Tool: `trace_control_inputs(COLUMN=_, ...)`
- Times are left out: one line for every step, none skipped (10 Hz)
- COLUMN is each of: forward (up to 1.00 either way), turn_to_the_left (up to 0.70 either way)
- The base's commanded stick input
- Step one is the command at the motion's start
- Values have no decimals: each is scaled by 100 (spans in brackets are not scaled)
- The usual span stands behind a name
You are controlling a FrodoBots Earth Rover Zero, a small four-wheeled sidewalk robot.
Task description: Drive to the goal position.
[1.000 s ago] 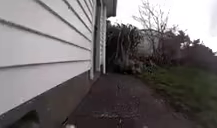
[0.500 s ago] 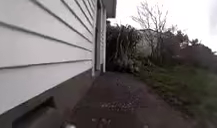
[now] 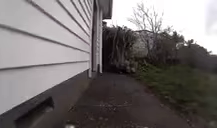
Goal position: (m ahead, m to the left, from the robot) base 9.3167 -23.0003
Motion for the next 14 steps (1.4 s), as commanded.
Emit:
trace_control_inputs(forward=0, turn_to_the_left=-70)
trace_control_inputs(forward=0, turn_to_the_left=-70)
trace_control_inputs(forward=0, turn_to_the_left=-70)
trace_control_inputs(forward=0, turn_to_the_left=-70)
trace_control_inputs(forward=0, turn_to_the_left=-70)
trace_control_inputs(forward=0, turn_to_the_left=-70)
trace_control_inputs(forward=0, turn_to_the_left=-70)
trace_control_inputs(forward=0, turn_to_the_left=-70)
trace_control_inputs(forward=0, turn_to_the_left=-70)
trace_control_inputs(forward=0, turn_to_the_left=-70)
trace_control_inputs(forward=0, turn_to_the_left=-70)
trace_control_inputs(forward=0, turn_to_the_left=-70)
trace_control_inputs(forward=0, turn_to_the_left=-70)
trace_control_inputs(forward=0, turn_to_the_left=-70)
